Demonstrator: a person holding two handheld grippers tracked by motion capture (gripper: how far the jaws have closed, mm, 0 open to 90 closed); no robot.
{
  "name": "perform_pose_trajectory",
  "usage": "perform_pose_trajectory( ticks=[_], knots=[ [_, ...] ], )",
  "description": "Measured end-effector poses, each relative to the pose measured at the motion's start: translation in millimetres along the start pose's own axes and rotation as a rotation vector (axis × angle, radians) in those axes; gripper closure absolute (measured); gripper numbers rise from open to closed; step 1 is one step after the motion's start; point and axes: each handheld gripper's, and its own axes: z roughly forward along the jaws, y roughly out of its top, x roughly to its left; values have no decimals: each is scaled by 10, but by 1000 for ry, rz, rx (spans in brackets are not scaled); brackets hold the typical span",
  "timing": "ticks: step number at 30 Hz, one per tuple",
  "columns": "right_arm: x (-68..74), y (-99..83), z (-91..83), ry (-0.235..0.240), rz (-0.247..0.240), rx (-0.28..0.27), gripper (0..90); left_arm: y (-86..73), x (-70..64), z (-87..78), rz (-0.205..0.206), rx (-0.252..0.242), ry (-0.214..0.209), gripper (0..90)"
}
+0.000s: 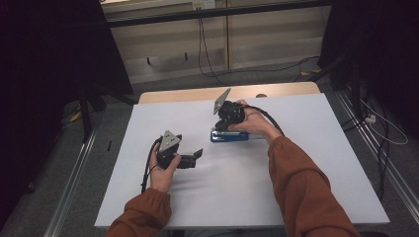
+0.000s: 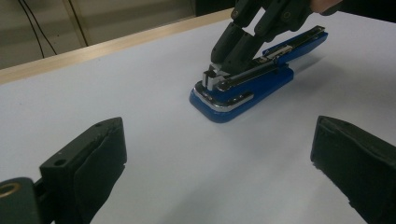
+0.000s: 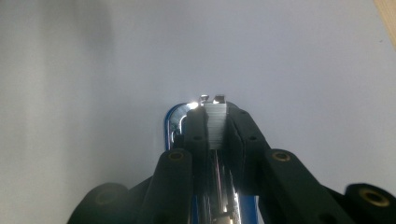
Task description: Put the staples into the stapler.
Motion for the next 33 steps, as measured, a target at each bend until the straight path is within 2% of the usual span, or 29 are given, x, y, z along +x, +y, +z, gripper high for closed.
perform_pose_trajectory(
  ticks=[14, 33],
  knots=[
    [-12, -1, 11, 11, -16, 4, 794, 0, 3, -3, -5, -3, 0, 36],
    [-14, -6, 20, 11, -10, 5, 791, 1, 3, -2, -2, -3, -1, 36]
  ],
)
